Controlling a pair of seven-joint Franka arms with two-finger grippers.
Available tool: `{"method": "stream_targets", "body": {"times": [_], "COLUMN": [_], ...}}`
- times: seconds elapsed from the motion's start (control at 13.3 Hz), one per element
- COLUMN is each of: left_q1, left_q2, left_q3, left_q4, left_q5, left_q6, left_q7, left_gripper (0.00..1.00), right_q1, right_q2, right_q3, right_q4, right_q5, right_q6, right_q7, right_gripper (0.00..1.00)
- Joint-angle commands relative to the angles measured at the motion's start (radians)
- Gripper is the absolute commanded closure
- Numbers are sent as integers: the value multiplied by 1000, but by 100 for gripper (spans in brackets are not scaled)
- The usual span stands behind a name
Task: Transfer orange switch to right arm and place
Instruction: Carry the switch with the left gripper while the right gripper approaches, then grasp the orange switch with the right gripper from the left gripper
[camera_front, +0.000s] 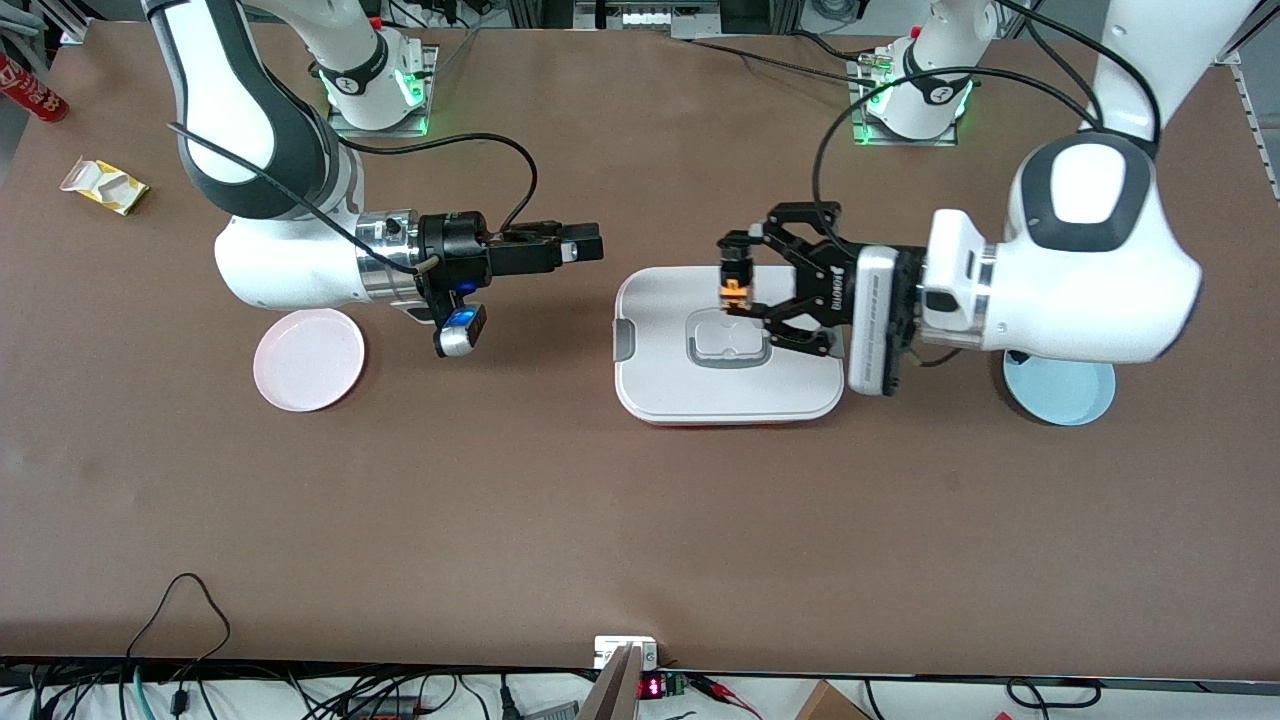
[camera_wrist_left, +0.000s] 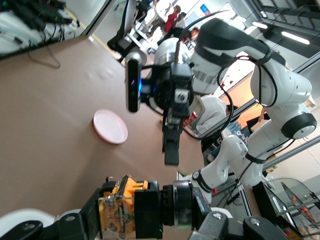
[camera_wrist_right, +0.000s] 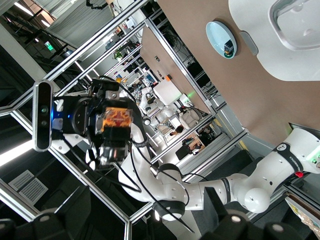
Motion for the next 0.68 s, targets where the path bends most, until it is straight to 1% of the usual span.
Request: {"method": "stream_targets", "body": {"times": [0.0,0.15,0.38,0.45,0.6], "left_q1": [-41,-41,-44,-45,-41], "left_q2": [-13,-13,-13,-13,-13], "left_q3": [-45,-108,-129,-145,-156], "left_q4": [-62,-93,-110,-111,-159], "left_q5": [-100,-101,-101,-103,-103], "left_q6": [158,263,309,323,355], "left_q7": [99,100,102,102,123], "left_gripper": [94,94,94,94,94], "right_q1": [6,8,0,-9,-38], "right_q2": [6,18,26,28,29], "right_q3": [-6,-4,5,5,9], "right_q4": [-8,-8,-7,-7,-5], "right_q5": [32,48,100,103,103], "right_q6": [2,2,10,10,2], "right_q7": [12,12,12,12,9], "right_gripper": [0,0,0,0,0]}}
